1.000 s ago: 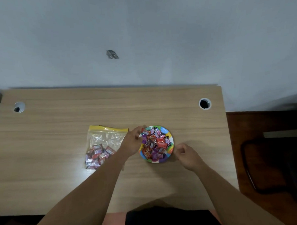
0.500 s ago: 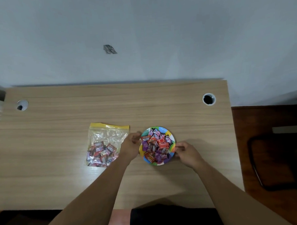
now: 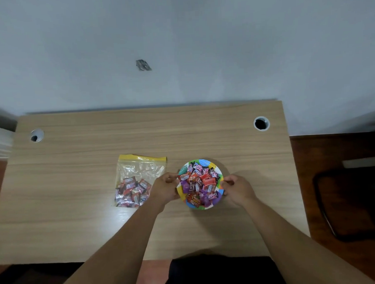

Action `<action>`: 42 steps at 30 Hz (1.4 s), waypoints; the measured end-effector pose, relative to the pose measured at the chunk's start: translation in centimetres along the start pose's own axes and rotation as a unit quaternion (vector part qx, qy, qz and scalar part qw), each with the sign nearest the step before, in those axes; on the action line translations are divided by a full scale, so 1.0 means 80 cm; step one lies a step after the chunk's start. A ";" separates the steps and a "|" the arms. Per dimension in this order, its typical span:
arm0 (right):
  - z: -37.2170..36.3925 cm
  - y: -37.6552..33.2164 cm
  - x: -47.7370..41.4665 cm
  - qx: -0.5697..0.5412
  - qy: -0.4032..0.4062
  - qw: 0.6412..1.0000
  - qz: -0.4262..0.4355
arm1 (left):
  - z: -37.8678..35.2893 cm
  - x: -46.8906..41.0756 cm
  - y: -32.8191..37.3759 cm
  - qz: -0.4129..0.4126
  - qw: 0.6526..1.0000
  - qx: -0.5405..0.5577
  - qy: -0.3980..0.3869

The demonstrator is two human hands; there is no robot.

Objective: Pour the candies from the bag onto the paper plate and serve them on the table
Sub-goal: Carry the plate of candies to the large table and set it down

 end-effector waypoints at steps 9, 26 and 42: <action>0.029 -0.038 0.056 -0.040 0.060 0.996 0.046 | 0.010 0.032 0.036 -0.075 0.996 0.007 -0.045; 0.102 0.001 0.155 -0.175 0.148 0.973 0.027 | -0.055 0.111 0.105 -0.162 0.973 -0.082 -0.140; 0.260 0.174 0.303 -0.194 0.252 0.947 0.037 | -0.262 0.267 0.053 -0.201 0.944 -0.145 -0.216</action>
Point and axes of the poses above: each hand's wrist, its own x-axis away from the middle knuckle, its own z-axis out of the back of the hand, y = z × x, the point moved 7 cm from there along -x, towards the middle knuckle, and after that the axes turned 9 degrees about -x, right-handed, at the moved point
